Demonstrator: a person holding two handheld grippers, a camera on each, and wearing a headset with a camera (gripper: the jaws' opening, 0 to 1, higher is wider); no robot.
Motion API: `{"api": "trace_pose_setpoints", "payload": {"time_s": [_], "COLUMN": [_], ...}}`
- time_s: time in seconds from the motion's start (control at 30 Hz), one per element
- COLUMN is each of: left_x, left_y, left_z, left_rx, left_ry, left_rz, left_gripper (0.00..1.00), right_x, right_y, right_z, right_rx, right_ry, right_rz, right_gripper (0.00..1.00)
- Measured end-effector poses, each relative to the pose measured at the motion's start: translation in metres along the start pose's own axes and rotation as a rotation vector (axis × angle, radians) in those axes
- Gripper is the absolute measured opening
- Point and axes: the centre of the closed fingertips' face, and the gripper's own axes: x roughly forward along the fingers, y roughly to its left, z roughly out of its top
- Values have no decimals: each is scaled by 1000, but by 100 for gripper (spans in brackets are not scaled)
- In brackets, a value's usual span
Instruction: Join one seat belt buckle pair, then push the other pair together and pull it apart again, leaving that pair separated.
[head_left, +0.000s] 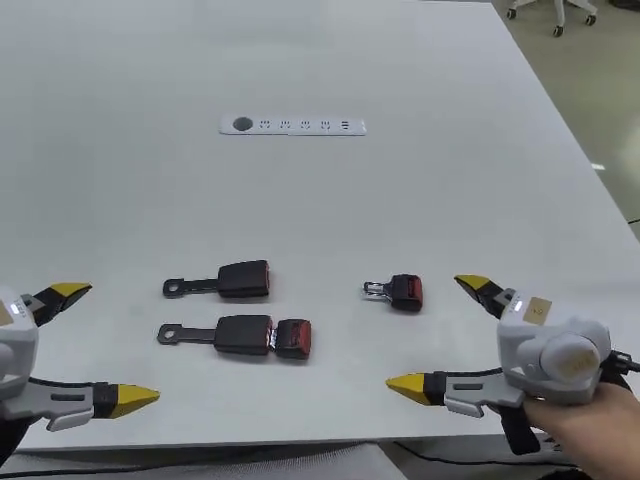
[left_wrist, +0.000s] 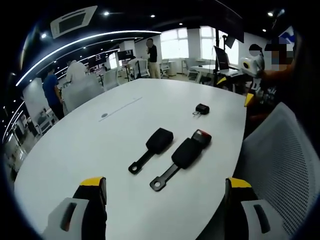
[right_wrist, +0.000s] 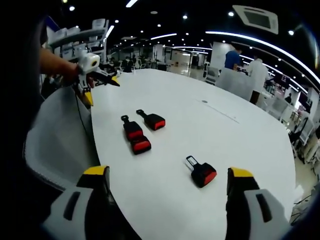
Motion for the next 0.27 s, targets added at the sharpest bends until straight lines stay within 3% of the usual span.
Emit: {"api": "trace_pose_setpoints", "payload": {"time_s": [0.27], "left_x": [4], "left_y": [4], "left_z": [4], "left_rx": [-11], "left_ry": [-9], "left_rz": [11], "left_gripper": [100], "right_x": [3], "right_y": [-4], "right_z": [3], "right_rx": [28], "right_ry": [-15], "right_rz": [-30], "right_gripper": [98]}}
